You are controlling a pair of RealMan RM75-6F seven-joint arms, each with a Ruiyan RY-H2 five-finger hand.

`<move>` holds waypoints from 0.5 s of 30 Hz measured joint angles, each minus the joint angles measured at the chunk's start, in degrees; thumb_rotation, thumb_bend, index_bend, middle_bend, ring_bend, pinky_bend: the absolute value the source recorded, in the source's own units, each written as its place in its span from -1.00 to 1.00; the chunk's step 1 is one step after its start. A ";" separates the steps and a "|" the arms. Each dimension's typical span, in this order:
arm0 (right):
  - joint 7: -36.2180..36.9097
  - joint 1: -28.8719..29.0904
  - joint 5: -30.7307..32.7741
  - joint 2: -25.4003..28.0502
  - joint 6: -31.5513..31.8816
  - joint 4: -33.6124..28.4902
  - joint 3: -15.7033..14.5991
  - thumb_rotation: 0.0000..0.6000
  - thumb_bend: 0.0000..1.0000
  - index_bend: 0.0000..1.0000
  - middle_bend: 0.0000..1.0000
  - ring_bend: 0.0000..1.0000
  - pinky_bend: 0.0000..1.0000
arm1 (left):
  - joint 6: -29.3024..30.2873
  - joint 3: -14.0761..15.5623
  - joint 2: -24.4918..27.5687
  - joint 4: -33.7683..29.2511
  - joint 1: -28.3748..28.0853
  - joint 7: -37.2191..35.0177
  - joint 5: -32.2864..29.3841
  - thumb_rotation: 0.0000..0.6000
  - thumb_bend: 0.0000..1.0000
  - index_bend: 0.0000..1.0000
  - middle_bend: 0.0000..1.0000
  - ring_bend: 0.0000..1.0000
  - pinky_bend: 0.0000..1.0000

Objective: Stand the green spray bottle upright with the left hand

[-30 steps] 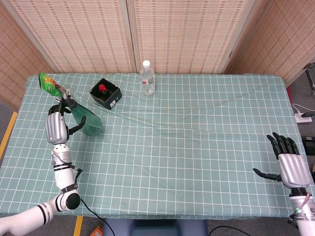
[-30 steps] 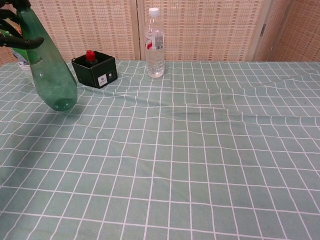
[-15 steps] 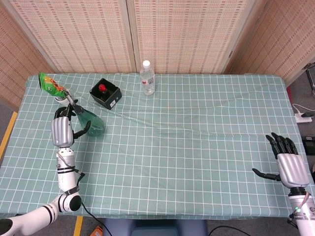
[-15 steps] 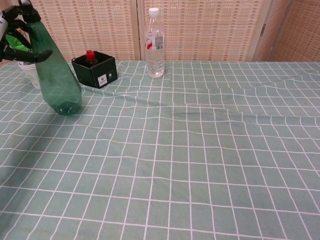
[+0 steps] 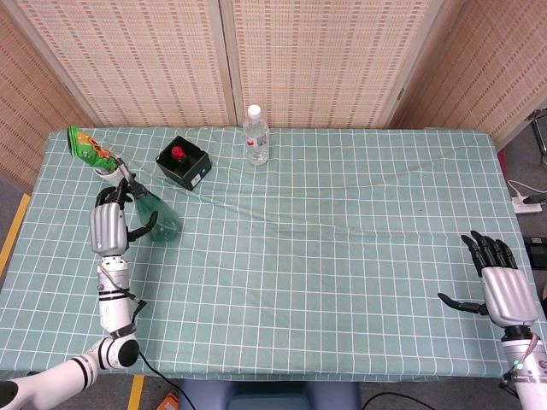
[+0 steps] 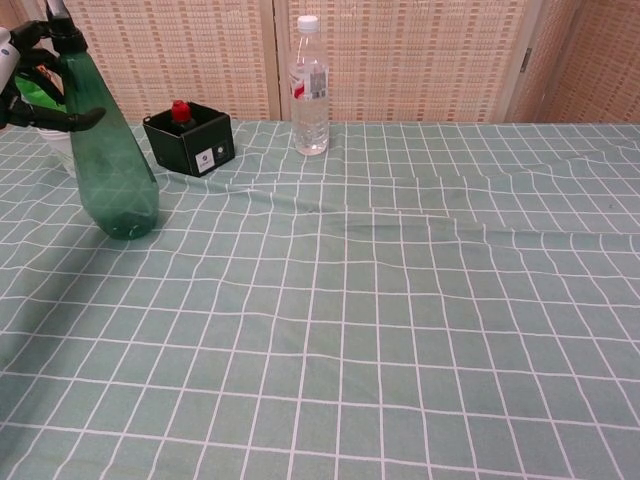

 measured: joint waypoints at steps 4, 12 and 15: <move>0.43 0.02 -0.01 0.07 -0.14 0.02 -0.02 1.00 -1.00 -1.00 -1.00 -1.00 -1.00 | -0.45 -0.08 0.13 -0.11 -0.02 0.29 -0.26 1.00 -0.47 -0.65 0.15 -0.18 -0.57; 0.69 0.14 0.13 0.50 -0.73 -0.35 -0.16 1.00 -1.00 -1.00 -1.00 -1.00 -1.00 | -1.52 -1.08 0.57 -1.31 0.04 1.04 -1.99 1.00 -0.53 -0.71 0.02 -0.21 -0.57; 0.72 0.18 0.16 0.60 -0.82 -0.43 -0.17 1.00 -1.00 -1.00 -1.00 -1.00 -1.00 | -1.72 -1.22 0.98 -1.92 0.14 1.16 -2.19 1.00 -0.56 -0.73 -0.02 -0.22 -0.57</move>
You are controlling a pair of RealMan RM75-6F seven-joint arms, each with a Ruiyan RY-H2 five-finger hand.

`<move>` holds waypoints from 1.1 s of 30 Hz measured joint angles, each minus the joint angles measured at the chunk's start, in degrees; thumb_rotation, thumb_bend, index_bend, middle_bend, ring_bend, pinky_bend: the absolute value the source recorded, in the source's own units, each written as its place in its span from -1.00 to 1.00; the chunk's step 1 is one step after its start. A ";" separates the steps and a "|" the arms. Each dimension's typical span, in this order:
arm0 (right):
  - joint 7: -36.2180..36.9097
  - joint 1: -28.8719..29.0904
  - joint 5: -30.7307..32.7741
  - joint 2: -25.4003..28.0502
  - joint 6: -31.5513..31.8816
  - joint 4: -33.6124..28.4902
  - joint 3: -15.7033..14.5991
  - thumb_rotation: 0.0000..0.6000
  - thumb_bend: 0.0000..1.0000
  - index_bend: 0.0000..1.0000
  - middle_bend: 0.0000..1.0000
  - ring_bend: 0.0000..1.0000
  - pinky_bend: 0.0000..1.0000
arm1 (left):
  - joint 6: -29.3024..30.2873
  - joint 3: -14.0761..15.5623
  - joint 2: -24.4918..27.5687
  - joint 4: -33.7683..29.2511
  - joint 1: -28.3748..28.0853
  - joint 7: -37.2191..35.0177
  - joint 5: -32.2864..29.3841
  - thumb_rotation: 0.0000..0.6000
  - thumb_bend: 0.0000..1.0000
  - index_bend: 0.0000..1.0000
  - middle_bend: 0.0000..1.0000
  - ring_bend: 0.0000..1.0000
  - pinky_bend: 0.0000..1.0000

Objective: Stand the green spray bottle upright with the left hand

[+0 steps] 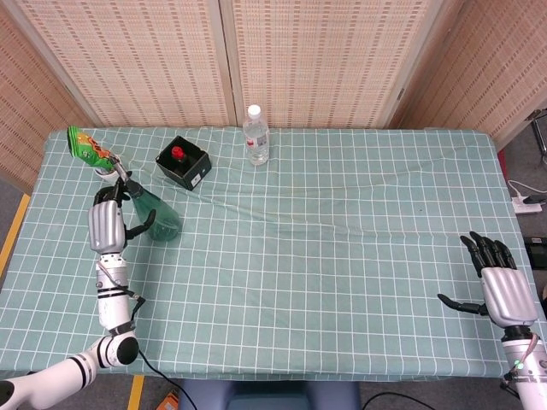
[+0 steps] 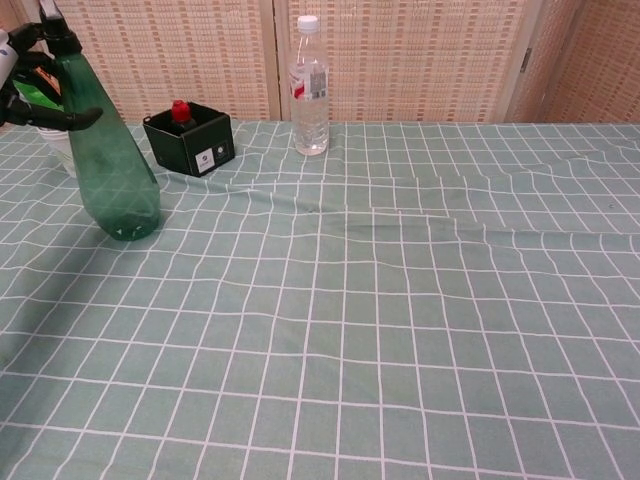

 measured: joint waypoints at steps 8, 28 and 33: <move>-0.22 0.05 -0.29 0.04 -0.01 0.01 -0.14 1.00 -1.00 -1.00 -1.00 -1.00 -1.00 | -0.48 0.27 0.96 -1.56 0.48 0.16 -0.18 1.00 -0.60 -0.83 -0.27 -0.28 -0.60; -0.46 0.17 -0.60 0.05 -0.05 -0.23 -0.31 1.00 -1.00 -1.00 -1.00 -1.00 -1.00 | -1.46 0.49 2.87 -4.25 1.83 -0.52 -1.20 1.00 -0.61 -0.88 -0.31 -0.29 -0.58; -0.21 0.14 -0.71 0.08 0.00 -0.16 -0.35 1.00 -1.00 -1.00 -1.00 -1.00 -1.00 | -1.59 0.84 2.98 -4.37 2.15 -0.65 -1.21 1.00 -0.61 -0.86 -0.31 -0.29 -0.58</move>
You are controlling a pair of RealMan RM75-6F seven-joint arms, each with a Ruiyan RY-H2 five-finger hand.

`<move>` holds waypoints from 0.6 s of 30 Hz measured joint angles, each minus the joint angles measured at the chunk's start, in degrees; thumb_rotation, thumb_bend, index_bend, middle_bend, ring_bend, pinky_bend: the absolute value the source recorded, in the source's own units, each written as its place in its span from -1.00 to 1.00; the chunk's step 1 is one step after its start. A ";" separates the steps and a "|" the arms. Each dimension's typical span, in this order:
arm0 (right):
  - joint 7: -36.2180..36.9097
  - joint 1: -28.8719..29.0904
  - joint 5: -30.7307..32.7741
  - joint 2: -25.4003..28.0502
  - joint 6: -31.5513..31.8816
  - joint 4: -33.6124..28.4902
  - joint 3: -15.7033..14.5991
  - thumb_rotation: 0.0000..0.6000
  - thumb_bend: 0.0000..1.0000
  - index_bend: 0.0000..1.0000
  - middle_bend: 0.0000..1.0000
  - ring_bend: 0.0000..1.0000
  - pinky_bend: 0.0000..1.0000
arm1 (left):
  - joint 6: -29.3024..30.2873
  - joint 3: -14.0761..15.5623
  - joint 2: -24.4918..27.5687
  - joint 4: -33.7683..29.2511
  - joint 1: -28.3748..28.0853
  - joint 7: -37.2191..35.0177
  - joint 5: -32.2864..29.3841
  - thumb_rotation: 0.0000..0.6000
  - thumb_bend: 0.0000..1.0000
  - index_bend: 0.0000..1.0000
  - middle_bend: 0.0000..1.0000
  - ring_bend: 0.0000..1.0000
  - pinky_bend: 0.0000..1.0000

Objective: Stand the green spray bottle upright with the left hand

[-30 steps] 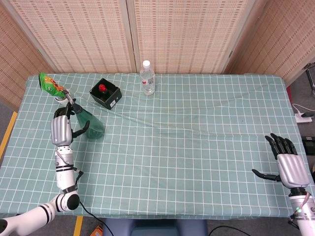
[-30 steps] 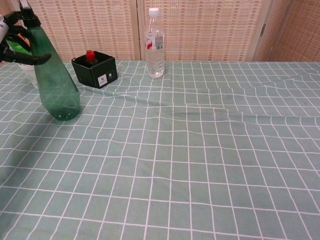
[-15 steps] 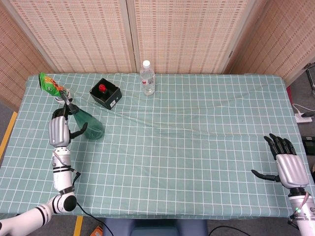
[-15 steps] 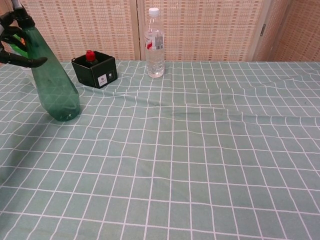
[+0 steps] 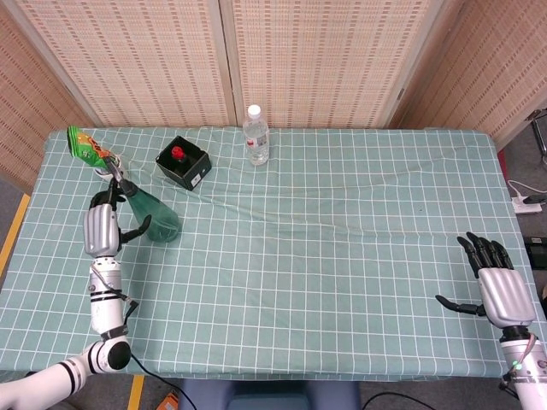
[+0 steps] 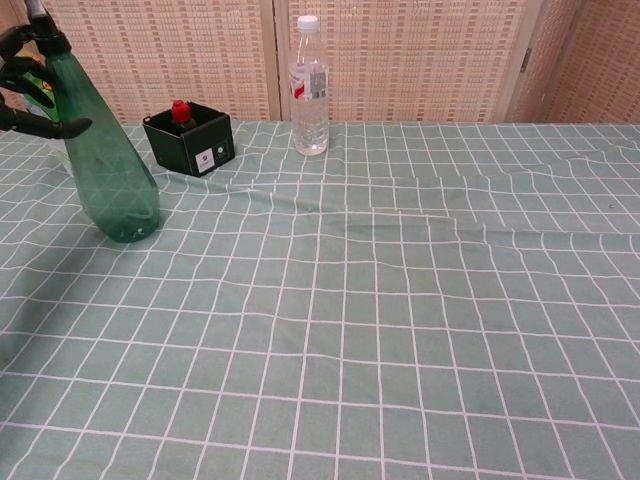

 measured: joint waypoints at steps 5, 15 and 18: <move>0.18 -0.05 -0.15 0.03 0.09 0.09 -0.06 1.00 -1.00 -1.00 -1.00 -1.00 -1.00 | -0.33 0.21 -0.07 0.46 0.40 -0.49 -0.40 1.00 -0.61 -0.83 -0.31 -0.29 -0.58; -0.06 -0.05 -0.24 -0.03 0.13 0.13 -0.13 1.00 -1.00 -1.00 -1.00 -1.00 -1.00 | -0.87 0.51 0.36 1.76 1.72 -2.23 -1.10 1.00 -0.61 -0.83 -0.31 -0.29 -0.58; -0.21 -0.02 -0.18 -0.01 0.05 -0.01 -0.15 1.00 -1.00 -1.00 -1.00 -1.00 -1.00 | -1.00 0.93 0.84 1.78 2.26 -2.98 -0.85 1.00 -0.62 -0.84 -0.31 -0.29 -0.58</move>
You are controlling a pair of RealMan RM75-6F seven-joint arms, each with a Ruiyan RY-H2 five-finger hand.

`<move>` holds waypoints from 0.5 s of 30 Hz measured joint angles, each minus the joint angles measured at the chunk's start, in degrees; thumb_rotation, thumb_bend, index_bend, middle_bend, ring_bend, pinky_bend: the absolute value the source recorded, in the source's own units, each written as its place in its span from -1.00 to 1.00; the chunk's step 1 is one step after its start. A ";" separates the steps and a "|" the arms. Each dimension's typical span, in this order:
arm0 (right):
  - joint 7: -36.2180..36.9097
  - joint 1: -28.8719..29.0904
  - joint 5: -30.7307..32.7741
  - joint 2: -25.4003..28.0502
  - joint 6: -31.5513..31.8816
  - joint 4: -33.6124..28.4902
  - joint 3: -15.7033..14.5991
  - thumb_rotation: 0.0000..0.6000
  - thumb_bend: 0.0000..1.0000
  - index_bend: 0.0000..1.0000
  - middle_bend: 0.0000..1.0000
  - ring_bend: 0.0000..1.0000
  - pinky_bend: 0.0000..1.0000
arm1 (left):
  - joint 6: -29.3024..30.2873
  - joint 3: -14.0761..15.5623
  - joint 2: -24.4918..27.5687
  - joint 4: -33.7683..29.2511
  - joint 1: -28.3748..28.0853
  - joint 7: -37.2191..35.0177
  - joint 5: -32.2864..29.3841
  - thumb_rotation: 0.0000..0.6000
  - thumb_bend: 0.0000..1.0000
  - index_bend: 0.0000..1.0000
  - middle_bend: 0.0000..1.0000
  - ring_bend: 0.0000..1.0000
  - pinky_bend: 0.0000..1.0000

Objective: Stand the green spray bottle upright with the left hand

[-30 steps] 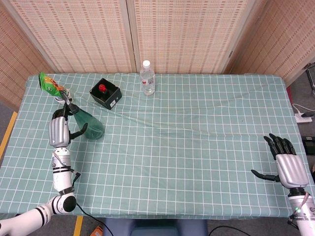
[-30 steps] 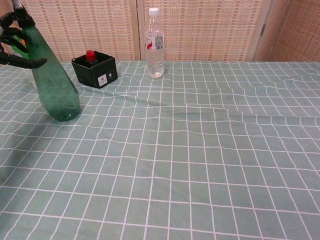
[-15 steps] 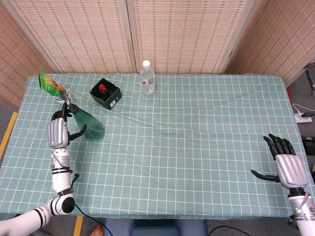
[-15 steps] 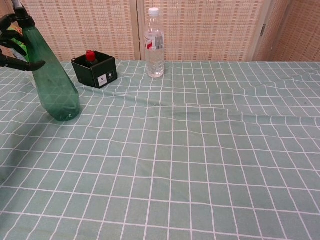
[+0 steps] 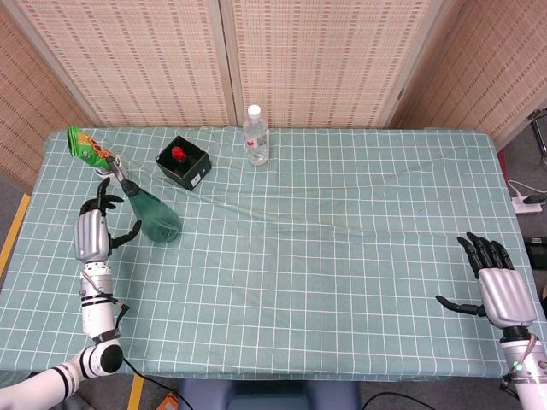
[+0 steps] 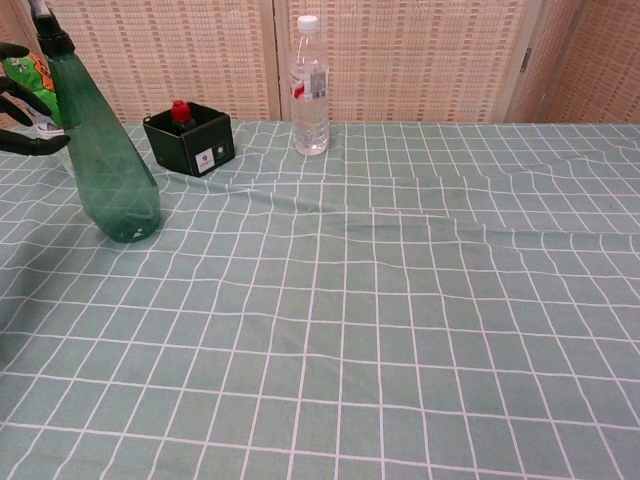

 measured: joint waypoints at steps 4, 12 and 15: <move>-0.13 0.02 -0.02 -0.02 0.00 -0.04 0.00 1.00 -1.00 -1.00 -1.00 -1.00 -1.00 | 0.07 0.18 0.34 -0.24 0.42 -0.50 0.18 1.00 -0.62 -0.85 -0.31 -0.29 -0.58; -0.18 0.01 -0.53 0.01 0.20 -0.06 -0.15 1.00 -1.00 -1.00 -1.00 -1.00 -1.00 | 1.65 0.71 3.80 -3.04 3.37 -1.91 0.71 1.00 -0.62 -0.85 -0.31 -0.29 -0.58; -0.16 0.02 -0.77 0.09 0.21 -0.16 -0.25 1.00 -1.00 -1.00 -1.00 -1.00 -1.00 | 2.61 1.06 6.07 -5.27 5.18 -2.15 0.93 1.00 -0.62 -0.82 -0.31 -0.29 -0.57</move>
